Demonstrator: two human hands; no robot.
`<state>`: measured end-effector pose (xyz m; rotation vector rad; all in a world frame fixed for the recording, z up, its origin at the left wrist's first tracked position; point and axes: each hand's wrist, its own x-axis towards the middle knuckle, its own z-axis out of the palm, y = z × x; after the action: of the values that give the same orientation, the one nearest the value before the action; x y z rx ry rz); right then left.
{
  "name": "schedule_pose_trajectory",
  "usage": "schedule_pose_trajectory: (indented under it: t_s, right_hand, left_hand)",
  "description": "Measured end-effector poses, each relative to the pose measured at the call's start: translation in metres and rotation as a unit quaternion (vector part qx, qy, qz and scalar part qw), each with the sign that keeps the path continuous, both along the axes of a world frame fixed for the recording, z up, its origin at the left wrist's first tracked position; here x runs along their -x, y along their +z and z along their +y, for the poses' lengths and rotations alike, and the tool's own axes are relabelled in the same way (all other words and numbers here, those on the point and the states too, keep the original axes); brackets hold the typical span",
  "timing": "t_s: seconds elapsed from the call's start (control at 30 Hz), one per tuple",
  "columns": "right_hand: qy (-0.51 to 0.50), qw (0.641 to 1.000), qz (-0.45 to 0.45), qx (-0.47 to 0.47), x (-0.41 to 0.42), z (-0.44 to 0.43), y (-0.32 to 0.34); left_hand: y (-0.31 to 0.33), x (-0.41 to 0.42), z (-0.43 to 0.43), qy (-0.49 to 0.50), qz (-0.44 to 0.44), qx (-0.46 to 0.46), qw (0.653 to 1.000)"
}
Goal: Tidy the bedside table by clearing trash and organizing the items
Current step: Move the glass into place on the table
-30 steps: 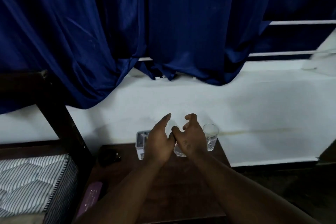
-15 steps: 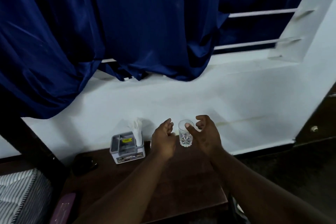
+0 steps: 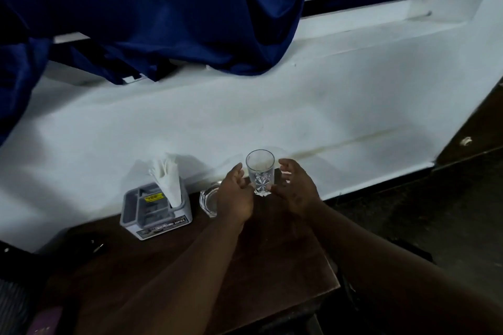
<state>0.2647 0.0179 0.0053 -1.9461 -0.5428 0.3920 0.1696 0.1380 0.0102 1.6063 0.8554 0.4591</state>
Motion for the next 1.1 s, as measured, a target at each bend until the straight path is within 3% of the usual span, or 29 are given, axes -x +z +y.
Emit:
schedule_pose_trajectory:
  t_s: [0.27,0.43,0.6,0.93,1.1]
  right_hand:
    - [0.023,0.999,-0.024,-0.019,-0.013,0.019,-0.002]
    - [0.004,0.999,-0.024,-0.031,-0.006,0.019,0.0]
    - [0.017,0.998,-0.026,-0.054,0.0,0.02,0.027]
    - [0.079,0.992,-0.047,-0.086,0.035,0.059,0.07]
    - [0.101,0.992,-0.033,-0.065,0.051,0.079,0.056]
  left_hand:
    - [-0.007,-0.009,0.014,-0.058,-0.019,-0.062,0.996]
    - [0.004,-0.003,0.007,-0.033,0.007,-0.168,0.985]
    - [0.029,0.011,0.014,-0.033,-0.003,-0.214,0.976]
    - [0.073,0.058,0.049,0.025,-0.033,-0.21,0.977]
    - [0.064,0.082,0.055,0.044,0.012,-0.239,0.97]
